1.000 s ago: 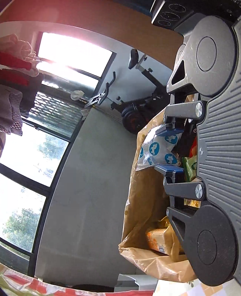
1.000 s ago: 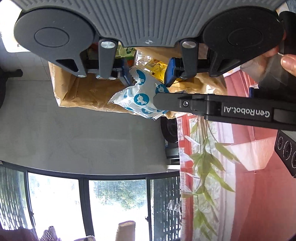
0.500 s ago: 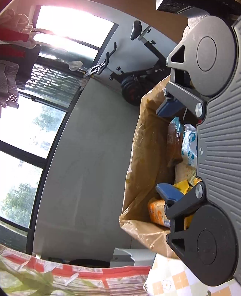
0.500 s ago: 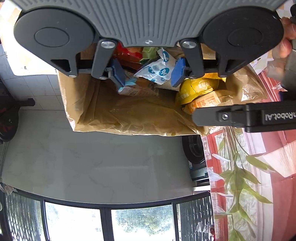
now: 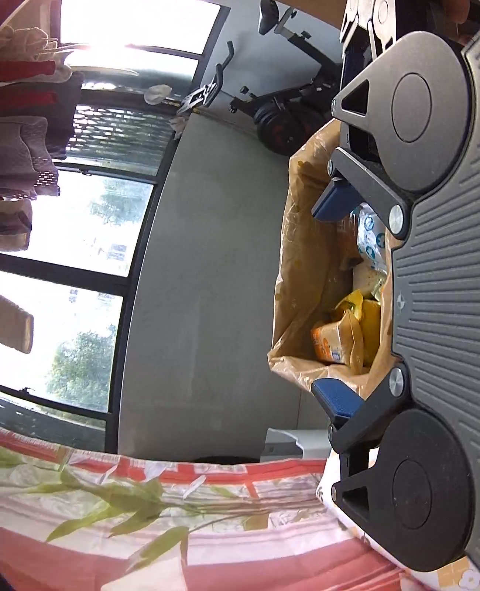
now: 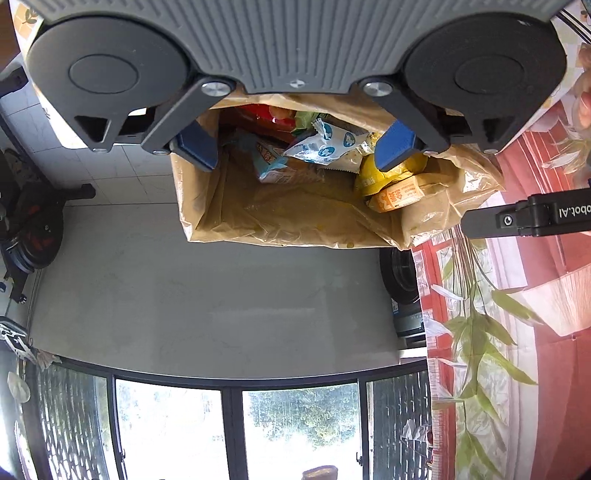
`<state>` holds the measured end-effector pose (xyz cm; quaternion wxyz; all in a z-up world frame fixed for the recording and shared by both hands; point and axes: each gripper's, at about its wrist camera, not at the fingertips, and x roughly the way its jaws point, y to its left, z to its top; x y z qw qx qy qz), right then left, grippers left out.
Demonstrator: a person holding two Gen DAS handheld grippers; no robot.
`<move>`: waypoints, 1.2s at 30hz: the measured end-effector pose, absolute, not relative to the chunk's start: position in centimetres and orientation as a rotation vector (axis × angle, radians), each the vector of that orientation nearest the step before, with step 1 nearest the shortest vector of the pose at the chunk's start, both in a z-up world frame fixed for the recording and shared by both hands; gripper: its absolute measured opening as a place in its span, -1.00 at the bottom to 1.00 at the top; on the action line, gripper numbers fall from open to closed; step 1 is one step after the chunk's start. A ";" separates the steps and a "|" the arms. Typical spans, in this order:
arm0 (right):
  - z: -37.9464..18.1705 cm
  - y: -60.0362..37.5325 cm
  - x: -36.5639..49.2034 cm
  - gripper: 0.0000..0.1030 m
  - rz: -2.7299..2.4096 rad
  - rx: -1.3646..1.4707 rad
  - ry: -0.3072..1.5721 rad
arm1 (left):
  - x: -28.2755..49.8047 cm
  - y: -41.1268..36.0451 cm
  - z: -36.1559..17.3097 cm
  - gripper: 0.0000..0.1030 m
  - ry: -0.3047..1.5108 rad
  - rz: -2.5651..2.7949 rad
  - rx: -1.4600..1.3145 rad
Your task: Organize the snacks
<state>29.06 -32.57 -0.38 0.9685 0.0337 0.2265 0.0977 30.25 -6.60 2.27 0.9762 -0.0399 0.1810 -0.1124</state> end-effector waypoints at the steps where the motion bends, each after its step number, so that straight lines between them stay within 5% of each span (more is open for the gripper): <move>1: -0.2 -32.6 28.5 0.89 0.192 0.067 0.454 | 29.6 -6.7 2.5 0.81 0.368 -0.215 -0.047; 14: 2.6 -31.4 19.1 1.00 0.109 0.097 0.398 | 19.7 -6.7 5.8 0.82 0.295 -0.173 0.156; 36: 4.4 -31.3 9.6 1.00 0.083 0.130 0.381 | 9.3 -4.6 9.5 0.82 0.219 -0.035 0.119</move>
